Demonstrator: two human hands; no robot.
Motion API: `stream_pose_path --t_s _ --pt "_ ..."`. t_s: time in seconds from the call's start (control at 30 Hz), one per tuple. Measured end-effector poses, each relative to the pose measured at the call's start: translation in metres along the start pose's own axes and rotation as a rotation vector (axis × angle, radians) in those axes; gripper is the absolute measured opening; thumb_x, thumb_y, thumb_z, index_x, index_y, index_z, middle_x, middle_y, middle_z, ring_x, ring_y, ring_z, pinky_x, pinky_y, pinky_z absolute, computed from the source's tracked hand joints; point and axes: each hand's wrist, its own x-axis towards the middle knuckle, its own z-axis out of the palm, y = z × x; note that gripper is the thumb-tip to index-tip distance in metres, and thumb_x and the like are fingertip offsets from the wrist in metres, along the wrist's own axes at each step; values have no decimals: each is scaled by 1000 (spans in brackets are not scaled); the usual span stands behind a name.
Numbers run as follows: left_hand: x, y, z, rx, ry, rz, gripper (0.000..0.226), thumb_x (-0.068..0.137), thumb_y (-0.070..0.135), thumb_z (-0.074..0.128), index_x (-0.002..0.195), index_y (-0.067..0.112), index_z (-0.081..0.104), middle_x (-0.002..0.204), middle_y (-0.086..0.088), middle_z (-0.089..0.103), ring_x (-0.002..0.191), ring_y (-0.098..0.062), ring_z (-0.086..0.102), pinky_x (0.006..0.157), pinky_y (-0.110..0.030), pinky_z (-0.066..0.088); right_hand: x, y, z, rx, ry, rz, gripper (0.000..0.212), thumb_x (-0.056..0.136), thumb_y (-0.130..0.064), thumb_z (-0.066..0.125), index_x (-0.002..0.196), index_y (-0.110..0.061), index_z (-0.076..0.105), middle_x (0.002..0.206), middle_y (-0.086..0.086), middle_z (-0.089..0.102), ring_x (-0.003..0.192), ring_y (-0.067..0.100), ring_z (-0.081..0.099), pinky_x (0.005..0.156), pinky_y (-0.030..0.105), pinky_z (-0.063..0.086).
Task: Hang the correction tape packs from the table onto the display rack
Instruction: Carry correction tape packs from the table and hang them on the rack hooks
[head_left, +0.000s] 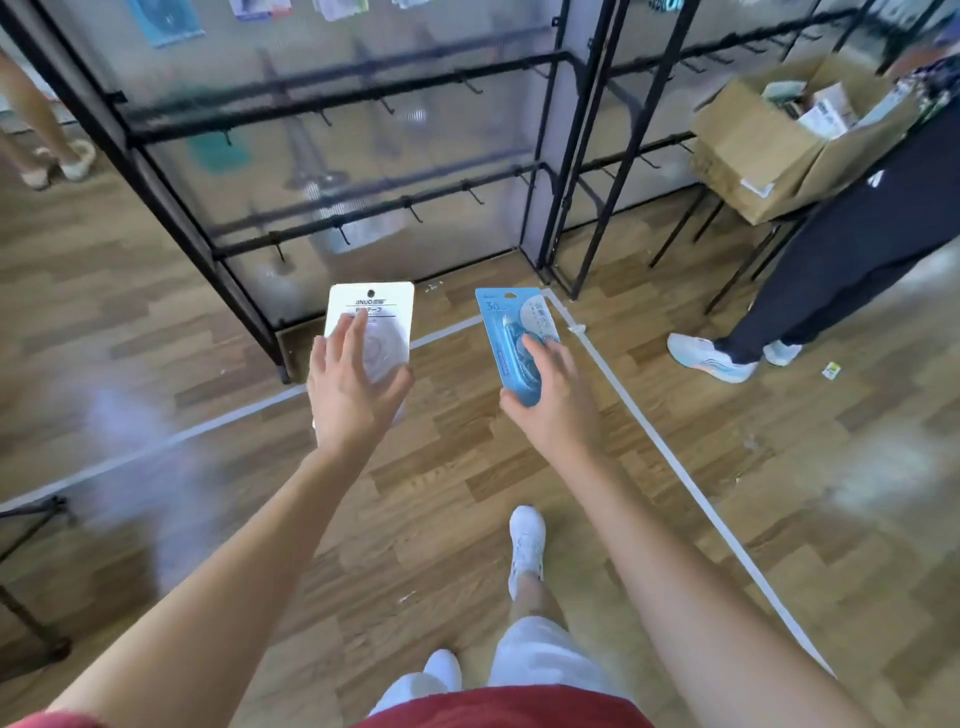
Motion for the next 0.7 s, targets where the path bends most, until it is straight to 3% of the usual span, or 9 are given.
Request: stream_pose_path --t_s 0.33,0.57,0.7 --pt "168 76 72 -35 170 -24 72 81 23 71 145 14 38 149 -6 38 138 -32 27 114 -38 17 210 36 -41 -16 11 -167 61 84 -29 66 138 -12 45 138 11 43 123 28 41 101 39 39" --pt "271 96 89 -10 243 -33 73 80 21 73 144 11 39 149 -8 38 139 -35 27 113 -38 18 325 23 -45 -11 39 -259 63 83 -29 66 139 -11 44 140 12 42 126 29 40 106 41 34" --pt "330 91 86 11 264 -17 72 83 32 69 144 10 39 149 -9 38 138 -36 29 114 -38 17 387 3 -32 16 88 -313 64 83 -29 67 139 -11 44 139 13 43 126 28 40 104 40 38"
